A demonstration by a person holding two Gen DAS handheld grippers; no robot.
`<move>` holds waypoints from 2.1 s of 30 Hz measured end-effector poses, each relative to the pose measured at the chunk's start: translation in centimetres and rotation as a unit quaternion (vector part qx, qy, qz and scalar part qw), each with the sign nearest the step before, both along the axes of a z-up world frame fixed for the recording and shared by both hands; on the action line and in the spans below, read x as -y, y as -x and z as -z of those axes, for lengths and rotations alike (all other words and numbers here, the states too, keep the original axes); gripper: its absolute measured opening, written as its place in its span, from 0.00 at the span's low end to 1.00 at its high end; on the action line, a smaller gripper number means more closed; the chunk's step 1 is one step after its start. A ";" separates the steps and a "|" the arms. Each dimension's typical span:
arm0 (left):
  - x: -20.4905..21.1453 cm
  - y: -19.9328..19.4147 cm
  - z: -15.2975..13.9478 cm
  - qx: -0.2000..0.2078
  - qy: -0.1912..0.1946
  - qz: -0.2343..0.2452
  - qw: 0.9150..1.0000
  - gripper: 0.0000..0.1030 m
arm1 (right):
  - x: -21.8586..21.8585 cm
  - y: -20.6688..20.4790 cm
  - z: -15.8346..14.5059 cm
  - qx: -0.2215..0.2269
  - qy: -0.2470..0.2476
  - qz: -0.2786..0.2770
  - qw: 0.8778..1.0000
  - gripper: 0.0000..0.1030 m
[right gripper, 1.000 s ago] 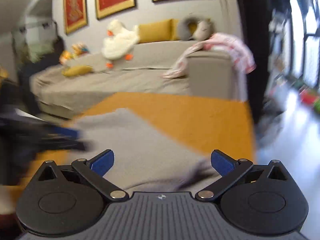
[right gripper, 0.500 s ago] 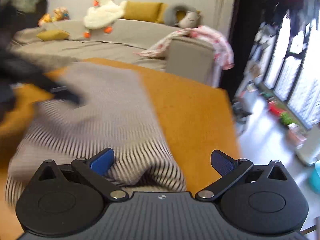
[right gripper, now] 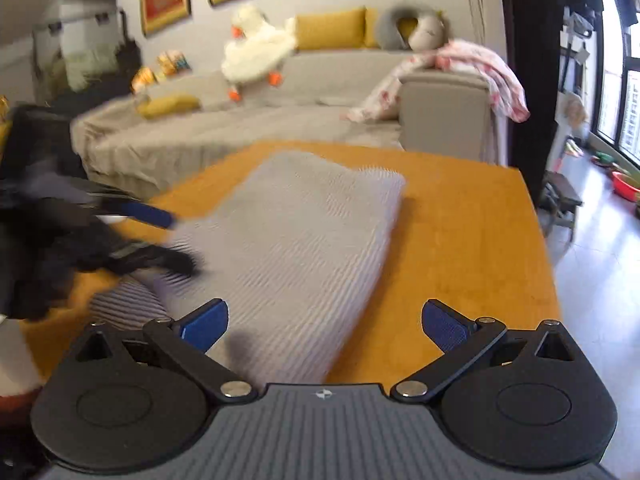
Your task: Fold clothes
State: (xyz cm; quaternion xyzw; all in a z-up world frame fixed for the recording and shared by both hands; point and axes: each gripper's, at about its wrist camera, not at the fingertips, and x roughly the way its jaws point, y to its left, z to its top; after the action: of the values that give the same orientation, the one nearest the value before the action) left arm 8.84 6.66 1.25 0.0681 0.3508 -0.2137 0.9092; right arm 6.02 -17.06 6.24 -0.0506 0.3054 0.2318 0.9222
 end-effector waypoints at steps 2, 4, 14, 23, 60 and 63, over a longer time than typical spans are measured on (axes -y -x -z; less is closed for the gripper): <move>-0.4 1.4 0.3 0.001 -0.015 0.004 1.000 0.98 | -0.9 0.1 1.3 -0.006 0.042 -0.005 0.999 1.00; -0.8 2.0 0.3 -0.006 -0.015 0.008 1.000 0.98 | -1.4 0.5 1.8 0.000 0.062 -0.006 0.998 1.00; -2.1 -2.7 -5.2 0.036 0.077 0.023 0.996 0.98 | -0.1 -4.6 -1.9 0.001 0.031 -0.023 0.999 1.00; 1.0 -12.5 -3.5 0.018 0.169 0.073 0.983 0.99 | -1.7 -17.3 -2.0 0.033 0.041 0.084 0.995 1.00; 0.1 -0.9 1.9 -0.010 0.074 -0.023 0.997 0.96 | -0.9 -3.8 2.5 -0.009 0.048 -0.024 0.999 1.00; 0.9 -1.7 2.0 -0.006 0.081 -0.025 0.996 0.96 | -0.2 -3.7 2.7 -0.005 0.062 -0.004 0.998 1.00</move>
State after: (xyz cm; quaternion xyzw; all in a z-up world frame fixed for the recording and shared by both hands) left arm 10.54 5.73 -0.73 -0.0159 0.3391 -0.2189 0.9148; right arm 9.72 -16.90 3.59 -0.1075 0.3232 0.2169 0.9148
